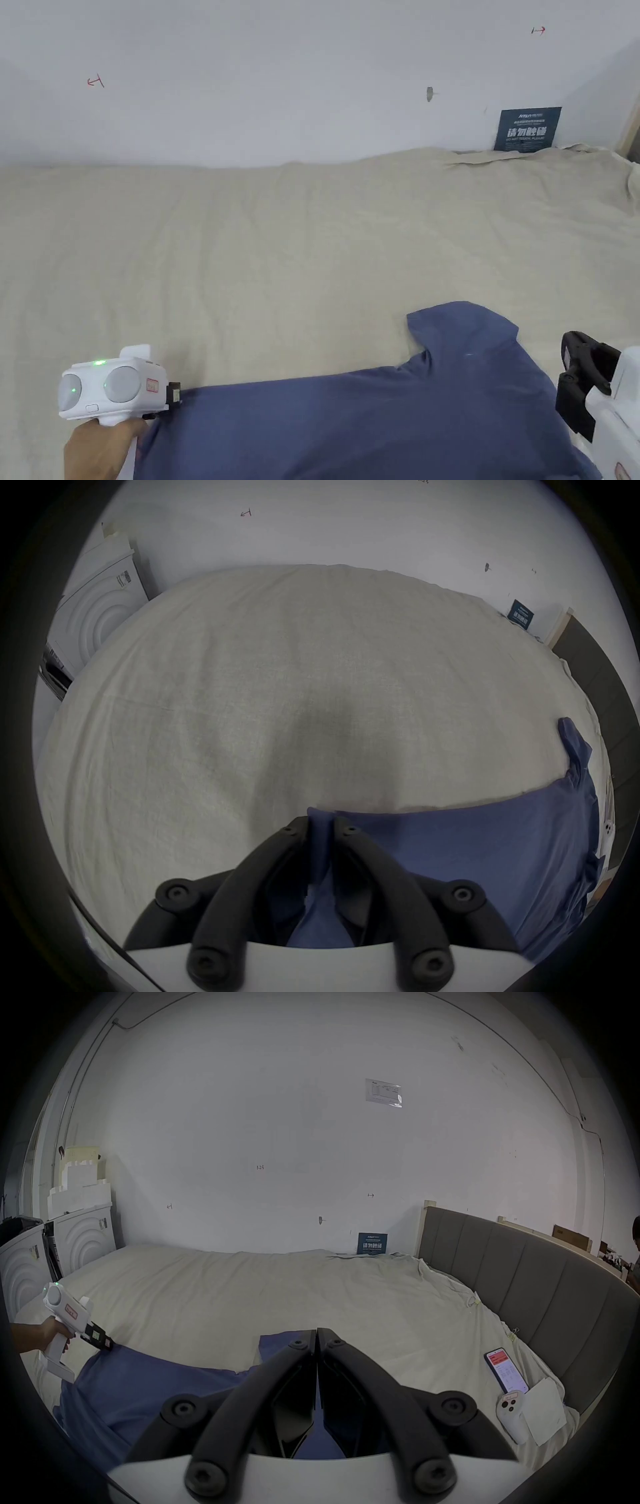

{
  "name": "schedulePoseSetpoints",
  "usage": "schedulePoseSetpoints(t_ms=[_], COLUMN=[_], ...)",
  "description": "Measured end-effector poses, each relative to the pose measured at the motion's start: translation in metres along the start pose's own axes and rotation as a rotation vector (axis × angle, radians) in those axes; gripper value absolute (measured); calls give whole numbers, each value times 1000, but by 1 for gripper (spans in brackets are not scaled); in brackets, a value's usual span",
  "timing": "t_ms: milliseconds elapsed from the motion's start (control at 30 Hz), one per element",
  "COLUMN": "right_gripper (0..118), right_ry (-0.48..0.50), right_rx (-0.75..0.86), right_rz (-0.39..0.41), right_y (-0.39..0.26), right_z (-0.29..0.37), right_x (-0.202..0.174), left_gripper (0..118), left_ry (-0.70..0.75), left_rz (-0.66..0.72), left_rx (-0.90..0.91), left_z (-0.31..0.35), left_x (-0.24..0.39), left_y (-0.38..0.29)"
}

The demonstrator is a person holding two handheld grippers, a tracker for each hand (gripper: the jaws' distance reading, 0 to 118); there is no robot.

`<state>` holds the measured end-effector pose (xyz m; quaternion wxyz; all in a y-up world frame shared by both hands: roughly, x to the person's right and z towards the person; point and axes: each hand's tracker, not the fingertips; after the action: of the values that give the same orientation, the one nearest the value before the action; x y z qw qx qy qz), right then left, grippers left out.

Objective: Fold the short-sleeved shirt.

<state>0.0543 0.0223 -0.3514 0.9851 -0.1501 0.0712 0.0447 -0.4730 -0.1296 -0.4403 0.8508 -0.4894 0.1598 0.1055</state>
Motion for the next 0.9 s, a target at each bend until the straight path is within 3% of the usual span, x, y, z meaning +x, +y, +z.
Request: schedulePoseSetpoints(t_ms=[67,300,500,567,600,633,667,700,833,900], right_gripper=[1,1,4,22,43,76,94,102,102,102], right_ry=[-3,45,114,100,93,94,96,95,40,22], right_rx=[-2,-46,-277,-369,-426,-464,-508,-550,-611,-642], right_rz=[1,-62,-180,-174,-194,-195,-207,-201,-222,-192], right_y=[1,9,4,-3,-9,-15,-22,-28,-51,-59], right_z=[1,-39,-131,-163,-178,-192,-205,-211,-233,-241], right_x=[3,27,51,52,55,58,60,58,59,57], left_gripper=[2,0,0,0,0,0,0,0,0,0], left_ry=[-14,-102,-139,-153,-160,-164,-168,-172,-175,-180], left_rz=[11,-11,-42,-36,-37,-41,-45,-52,-72,-73], left_rx=[7,136,189,198,200,204,205,206,207,208], left_z=[6,60,104,112,115,117,119,121,124,123], left_x=[0,-9,-13,-13,-13,-14,-13,-12,-10,-10], left_y=[-1,-7,-19,-22,-23,-23,-24,-24,-24,-22])
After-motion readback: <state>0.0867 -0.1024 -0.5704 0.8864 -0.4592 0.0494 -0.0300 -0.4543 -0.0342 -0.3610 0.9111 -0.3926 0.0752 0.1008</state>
